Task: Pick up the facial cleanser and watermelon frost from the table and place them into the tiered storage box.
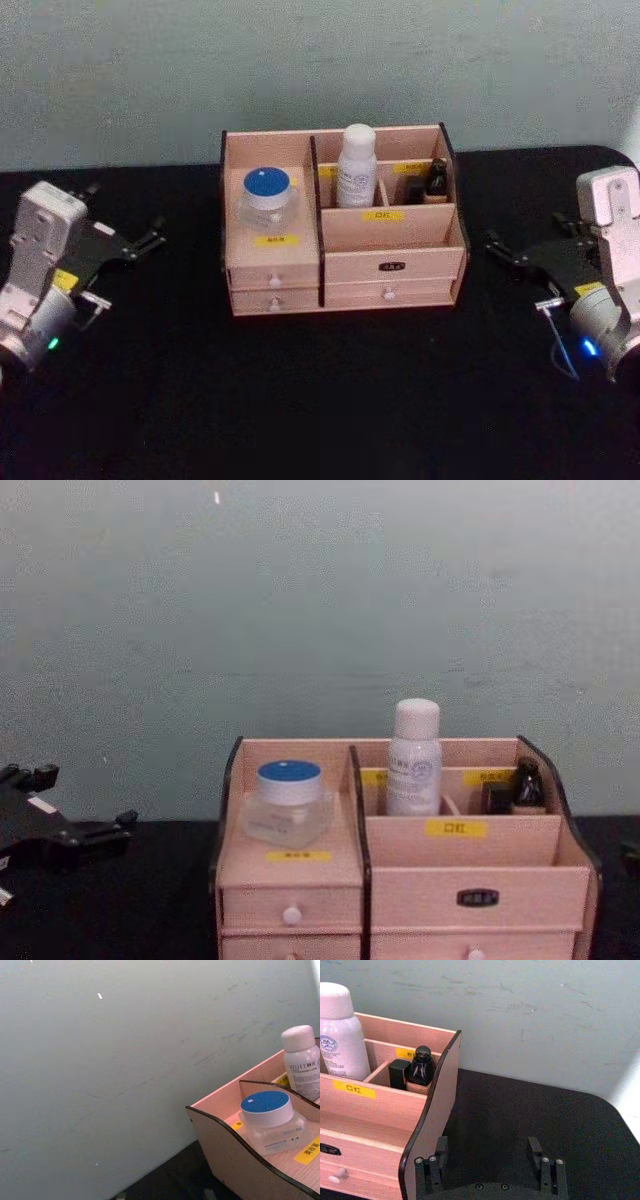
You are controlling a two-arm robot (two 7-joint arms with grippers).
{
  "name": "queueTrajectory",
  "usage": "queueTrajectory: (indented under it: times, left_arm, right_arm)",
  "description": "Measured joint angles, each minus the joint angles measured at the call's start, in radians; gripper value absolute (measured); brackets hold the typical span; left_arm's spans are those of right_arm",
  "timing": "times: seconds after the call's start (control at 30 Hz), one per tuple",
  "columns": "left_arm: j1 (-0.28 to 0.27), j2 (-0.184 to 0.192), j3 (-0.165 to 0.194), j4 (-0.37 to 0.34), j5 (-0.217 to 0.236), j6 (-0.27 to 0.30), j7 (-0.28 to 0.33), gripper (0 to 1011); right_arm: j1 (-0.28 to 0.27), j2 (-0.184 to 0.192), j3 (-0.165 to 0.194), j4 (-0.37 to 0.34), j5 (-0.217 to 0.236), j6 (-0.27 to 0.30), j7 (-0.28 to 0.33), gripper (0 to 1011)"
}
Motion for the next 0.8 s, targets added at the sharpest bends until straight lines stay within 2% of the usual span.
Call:
queueTrajectory:
  times: [0.8]
  left_arm:
    - [0.0, 0.0, 0.0, 0.0, 0.0, 0.0, 0.0, 1001]
  right_arm:
    - [-0.002, 0.003, -0.001, -0.004, 0.003, -0.007, -0.001, 1000]
